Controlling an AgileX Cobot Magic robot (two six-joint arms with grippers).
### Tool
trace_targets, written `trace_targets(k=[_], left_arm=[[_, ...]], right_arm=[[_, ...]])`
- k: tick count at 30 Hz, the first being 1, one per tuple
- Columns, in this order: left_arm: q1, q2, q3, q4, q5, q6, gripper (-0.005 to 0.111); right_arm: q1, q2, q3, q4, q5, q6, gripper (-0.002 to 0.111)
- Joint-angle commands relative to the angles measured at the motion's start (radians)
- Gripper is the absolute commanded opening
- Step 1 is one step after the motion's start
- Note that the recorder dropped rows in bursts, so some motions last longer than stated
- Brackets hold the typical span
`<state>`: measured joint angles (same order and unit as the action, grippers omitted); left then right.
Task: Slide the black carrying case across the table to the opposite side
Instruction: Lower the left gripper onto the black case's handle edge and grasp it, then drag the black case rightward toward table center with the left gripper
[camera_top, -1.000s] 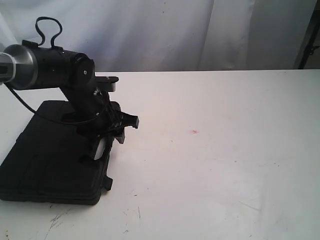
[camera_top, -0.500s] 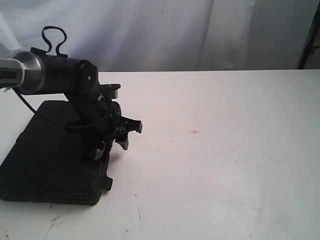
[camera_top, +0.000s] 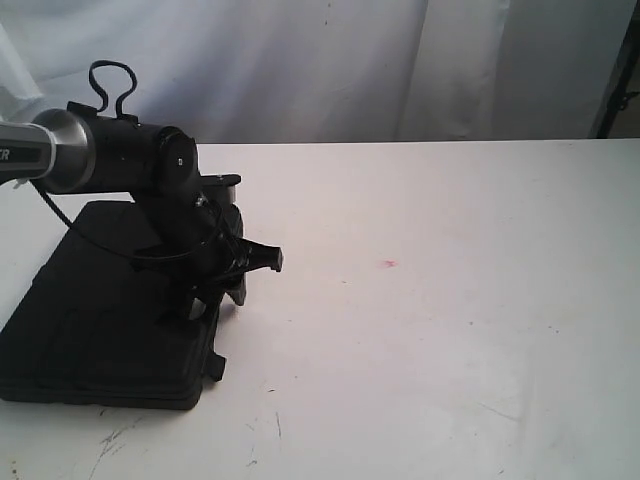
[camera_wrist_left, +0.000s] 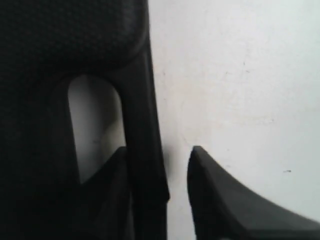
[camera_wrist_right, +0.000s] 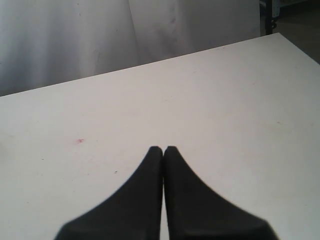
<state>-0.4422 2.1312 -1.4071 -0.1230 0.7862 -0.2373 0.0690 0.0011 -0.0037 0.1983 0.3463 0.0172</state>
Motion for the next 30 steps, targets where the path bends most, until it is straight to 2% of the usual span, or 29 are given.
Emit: trace_targets(k=[1, 5, 16, 22, 30], left_arm=[[-0.005, -0.002, -0.006, -0.021, -0.015, 0.003, 0.014], [-0.005, -0.002, -0.006, -0.021, -0.019, 0.003, 0.0], [-0.011, -0.002, -0.006, -0.088, -0.021, -0.037, 0.0], [-0.058, -0.002, -0.009, -0.096, -0.032, -0.075, 0.0], [-0.116, -0.001, -0.096, -0.094, -0.002, -0.156, 0.0]], right_arm=[[0.004, -0.001, 0.004, 0.003, -0.001, -0.004, 0.0], [0.004, -0.001, 0.004, 0.003, -0.001, -0.004, 0.0], [0.004, -0.001, 0.004, 0.003, -0.001, -0.004, 0.0], [0.004, -0.001, 0.004, 0.003, -0.001, -0.004, 0.0], [0.004, -0.001, 0.004, 0.003, -0.001, -0.004, 0.0]])
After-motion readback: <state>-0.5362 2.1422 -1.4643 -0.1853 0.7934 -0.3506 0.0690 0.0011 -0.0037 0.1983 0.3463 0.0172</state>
